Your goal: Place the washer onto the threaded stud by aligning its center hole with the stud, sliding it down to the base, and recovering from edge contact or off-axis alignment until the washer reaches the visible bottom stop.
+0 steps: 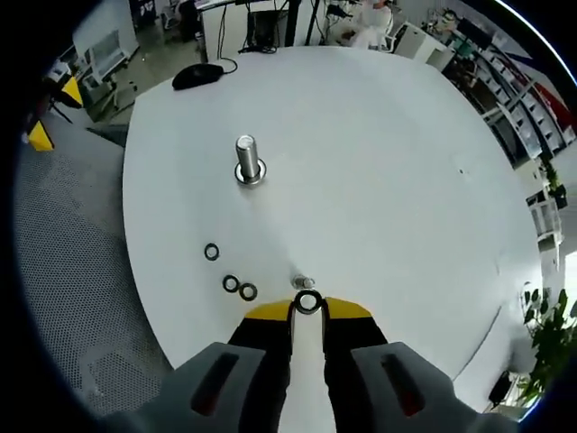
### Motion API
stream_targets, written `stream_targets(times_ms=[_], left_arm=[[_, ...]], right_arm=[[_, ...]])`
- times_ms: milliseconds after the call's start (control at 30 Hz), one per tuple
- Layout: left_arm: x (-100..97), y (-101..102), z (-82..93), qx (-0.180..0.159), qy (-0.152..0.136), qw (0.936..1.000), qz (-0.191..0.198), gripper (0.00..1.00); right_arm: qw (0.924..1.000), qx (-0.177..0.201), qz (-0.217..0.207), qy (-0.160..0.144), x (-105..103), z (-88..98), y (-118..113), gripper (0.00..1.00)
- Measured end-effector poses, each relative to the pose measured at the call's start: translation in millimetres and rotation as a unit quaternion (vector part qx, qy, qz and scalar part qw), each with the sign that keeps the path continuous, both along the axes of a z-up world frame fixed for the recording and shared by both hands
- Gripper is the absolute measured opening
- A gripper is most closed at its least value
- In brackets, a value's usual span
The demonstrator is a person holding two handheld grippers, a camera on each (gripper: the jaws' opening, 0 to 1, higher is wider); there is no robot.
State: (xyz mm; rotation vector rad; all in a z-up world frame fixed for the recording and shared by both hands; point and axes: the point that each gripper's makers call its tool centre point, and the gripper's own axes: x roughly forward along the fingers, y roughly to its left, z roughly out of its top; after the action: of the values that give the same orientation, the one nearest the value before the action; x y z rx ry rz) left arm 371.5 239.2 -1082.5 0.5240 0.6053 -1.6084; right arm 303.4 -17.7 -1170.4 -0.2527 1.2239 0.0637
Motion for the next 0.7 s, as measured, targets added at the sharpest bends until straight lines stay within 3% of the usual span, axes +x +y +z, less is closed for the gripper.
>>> stream_targets(times_ms=[167,700], left_arm=[[0.4,1,0.1,-0.001,-0.001,1.0,0.001,0.28],[-0.2,2,-1.8,0.005,-0.001,1.0,-0.001,0.28]], right_arm=[[0.9989,-0.022,0.04,0.012,3,-2.7,2,0.14],[0.9991,-0.012,0.038,0.013,6,-7.7,4,0.14]])
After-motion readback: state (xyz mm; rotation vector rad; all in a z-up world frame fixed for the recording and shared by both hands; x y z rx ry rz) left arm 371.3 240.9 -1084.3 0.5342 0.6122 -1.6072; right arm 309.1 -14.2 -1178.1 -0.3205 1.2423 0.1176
